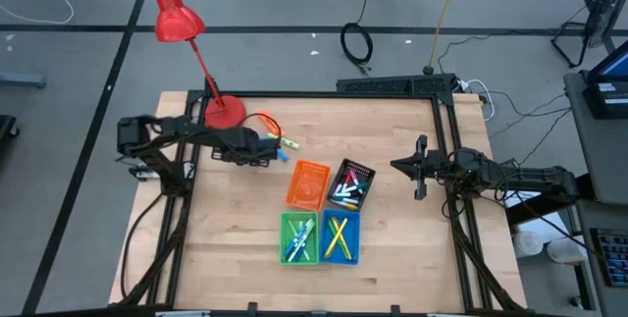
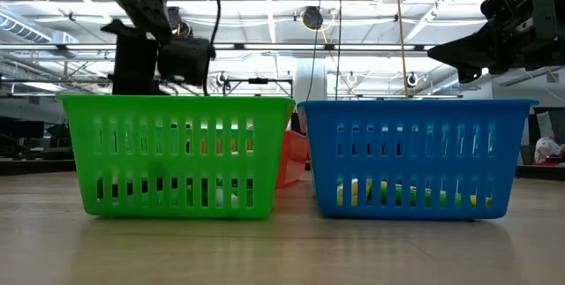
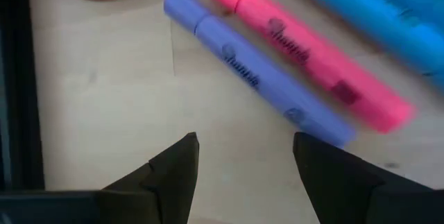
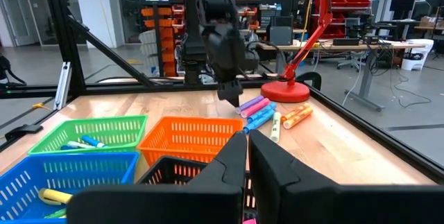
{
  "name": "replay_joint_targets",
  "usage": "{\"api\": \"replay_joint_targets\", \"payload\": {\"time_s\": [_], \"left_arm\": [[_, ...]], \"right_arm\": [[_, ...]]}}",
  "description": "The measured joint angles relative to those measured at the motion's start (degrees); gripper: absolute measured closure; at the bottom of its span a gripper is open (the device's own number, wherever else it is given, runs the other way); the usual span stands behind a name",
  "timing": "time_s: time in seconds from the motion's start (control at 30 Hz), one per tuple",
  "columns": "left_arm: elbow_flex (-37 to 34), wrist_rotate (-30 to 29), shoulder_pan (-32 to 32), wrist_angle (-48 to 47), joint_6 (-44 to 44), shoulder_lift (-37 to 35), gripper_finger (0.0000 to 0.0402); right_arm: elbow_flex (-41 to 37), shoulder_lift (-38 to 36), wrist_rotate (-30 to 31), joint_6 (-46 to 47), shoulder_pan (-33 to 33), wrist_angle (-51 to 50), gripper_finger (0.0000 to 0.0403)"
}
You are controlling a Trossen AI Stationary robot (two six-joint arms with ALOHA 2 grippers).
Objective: Pick & Place Markers
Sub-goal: Put the purple highlighter pen into the orange basket
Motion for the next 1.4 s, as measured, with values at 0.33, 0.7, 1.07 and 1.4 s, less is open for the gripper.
{"api": "replay_joint_targets", "payload": {"time_s": [0.33, 0.7, 1.07, 1.4], "left_arm": [[0.1, -5.8, -0.7, 1.2, -5.3, -4.7, 0.0160], [0.0, -3.1, -0.4, -3.3, -11.3, 1.2, 0.0160], [-4.2, -2.2, -0.3, 3.6, -6.9, 1.1, 0.0160], [-4.8, -3.1, -0.8, 8.5, 2.5, 1.1, 0.0161]], "right_arm": [[0.0, 0.0, 0.0, 0.0, 0.0, 0.0, 0.0394], [0.0, 0.0, 0.0, 0.0, 0.0, 0.0, 0.0394], [0.0, 0.1, 0.0, 0.0, 0.0, 0.0, 0.0394], [0.0, 0.1, 0.0, 0.0, 0.0, 0.0, 0.0394]]}}
